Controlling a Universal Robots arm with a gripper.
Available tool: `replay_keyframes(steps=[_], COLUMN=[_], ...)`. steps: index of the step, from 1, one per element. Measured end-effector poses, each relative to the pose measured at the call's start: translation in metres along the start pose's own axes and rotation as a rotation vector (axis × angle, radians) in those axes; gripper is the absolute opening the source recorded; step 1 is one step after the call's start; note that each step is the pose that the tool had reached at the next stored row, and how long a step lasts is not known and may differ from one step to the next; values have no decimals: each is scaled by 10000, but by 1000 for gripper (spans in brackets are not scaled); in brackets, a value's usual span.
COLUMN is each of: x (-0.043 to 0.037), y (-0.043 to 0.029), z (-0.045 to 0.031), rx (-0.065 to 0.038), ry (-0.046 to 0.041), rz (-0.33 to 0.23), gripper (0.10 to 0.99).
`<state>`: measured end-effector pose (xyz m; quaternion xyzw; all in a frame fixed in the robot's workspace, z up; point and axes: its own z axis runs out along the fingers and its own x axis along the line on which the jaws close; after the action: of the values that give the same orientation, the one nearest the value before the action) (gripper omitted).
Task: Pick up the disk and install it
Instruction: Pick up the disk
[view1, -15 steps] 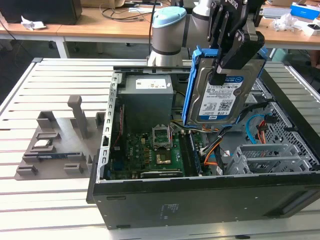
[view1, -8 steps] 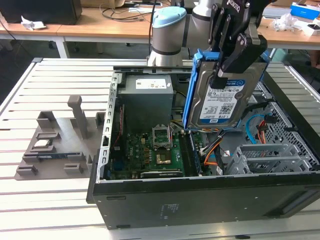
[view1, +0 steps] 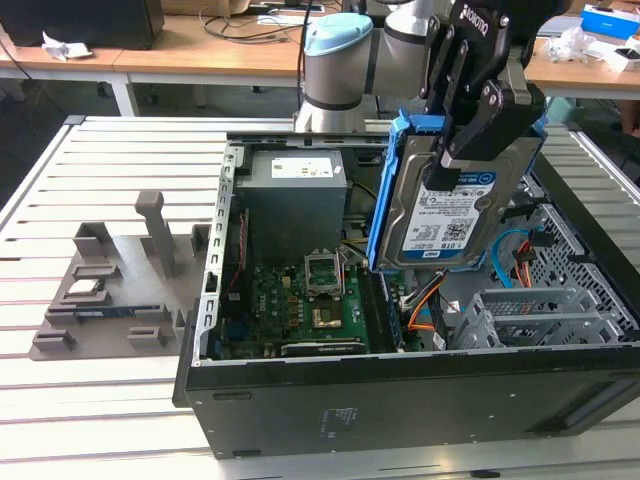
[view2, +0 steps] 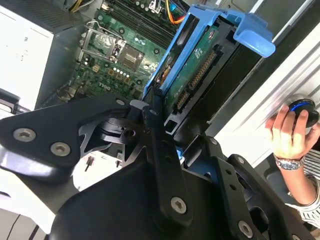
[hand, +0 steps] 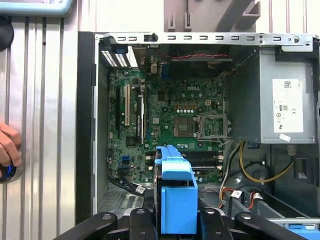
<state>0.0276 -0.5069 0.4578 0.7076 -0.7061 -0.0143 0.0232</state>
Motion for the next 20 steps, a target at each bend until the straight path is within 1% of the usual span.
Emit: replay_keyframes(steps=[1, 4, 6, 13, 14, 15, 20], x=[49, 146, 231, 393, 443, 469, 474], y=[0, 0, 0, 0, 0, -8, -113], z=[3, 7, 11, 18, 21, 23, 18], rx=[1, 0, 0, 0, 1, -1, 1], ry=[1, 6, 8, 11, 11, 12, 12], rz=[1, 1, 1, 1, 1, 1, 1], gripper=[365, 365, 365, 365, 365, 365, 365])
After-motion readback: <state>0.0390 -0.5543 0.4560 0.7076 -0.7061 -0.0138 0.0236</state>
